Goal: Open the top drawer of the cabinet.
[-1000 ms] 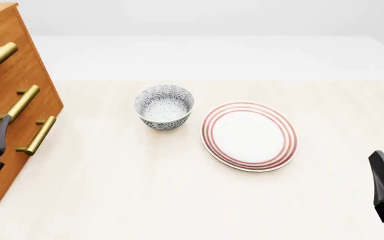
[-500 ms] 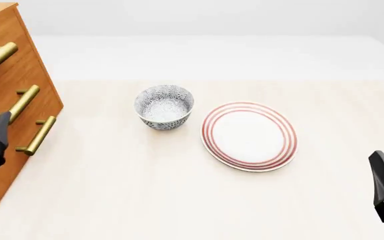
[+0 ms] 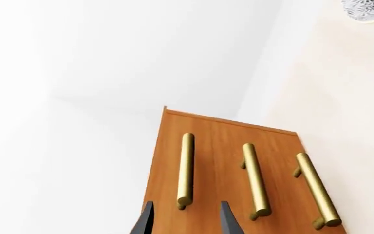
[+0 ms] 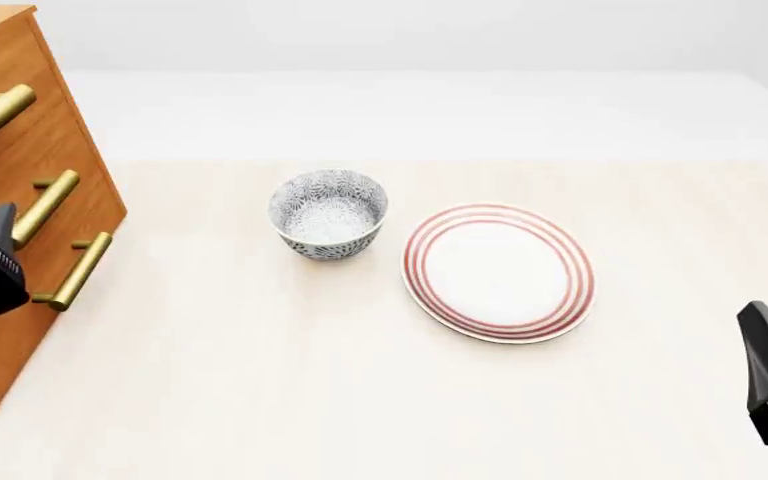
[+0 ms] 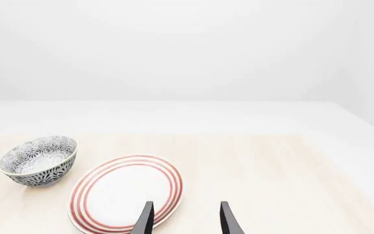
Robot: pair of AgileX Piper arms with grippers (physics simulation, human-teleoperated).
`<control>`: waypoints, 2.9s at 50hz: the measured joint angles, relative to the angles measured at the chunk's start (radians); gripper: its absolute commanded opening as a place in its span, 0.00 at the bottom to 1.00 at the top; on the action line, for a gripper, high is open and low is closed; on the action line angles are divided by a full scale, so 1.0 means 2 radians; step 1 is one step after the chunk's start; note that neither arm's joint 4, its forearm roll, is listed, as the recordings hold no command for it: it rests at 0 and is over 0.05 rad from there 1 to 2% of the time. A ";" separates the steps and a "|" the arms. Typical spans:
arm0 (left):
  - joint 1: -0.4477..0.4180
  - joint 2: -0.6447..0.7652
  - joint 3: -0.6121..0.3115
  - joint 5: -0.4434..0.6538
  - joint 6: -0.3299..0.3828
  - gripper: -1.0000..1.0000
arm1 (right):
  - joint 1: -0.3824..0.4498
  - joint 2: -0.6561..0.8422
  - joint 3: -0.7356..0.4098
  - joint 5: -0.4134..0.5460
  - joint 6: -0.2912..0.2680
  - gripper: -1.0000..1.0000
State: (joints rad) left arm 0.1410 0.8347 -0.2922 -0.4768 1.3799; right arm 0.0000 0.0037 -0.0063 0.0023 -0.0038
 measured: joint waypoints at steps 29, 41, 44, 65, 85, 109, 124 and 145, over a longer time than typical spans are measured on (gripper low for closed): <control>0.042 0.110 -0.051 -0.068 0.009 1.00 | 0.000 0.000 0.000 0.000 0.000 1.00; 0.046 0.148 -0.062 -0.091 0.010 1.00 | 0.000 0.000 0.000 0.000 0.000 1.00; 0.048 0.156 -0.064 -0.096 0.010 1.00 | 0.000 0.000 0.000 0.000 0.000 1.00; 0.070 0.199 -0.078 -0.119 0.006 1.00 | 0.000 0.000 0.000 0.000 0.000 1.00; 0.068 0.196 -0.079 -0.124 0.012 0.00 | 0.000 0.000 0.000 0.000 0.000 1.00; 0.036 0.179 -0.072 -0.113 0.035 0.00 | 0.000 0.000 0.000 0.000 0.000 1.00; 0.019 0.171 -0.069 -0.105 0.039 0.00 | 0.000 0.000 0.000 0.000 0.000 1.00; -0.004 0.150 -0.062 -0.086 0.039 0.00 | 0.000 0.000 0.000 0.000 0.000 1.00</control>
State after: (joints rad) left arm 0.1339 1.1343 -0.4157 -0.6484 1.4579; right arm 0.0000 0.0037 -0.0063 0.0023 -0.0038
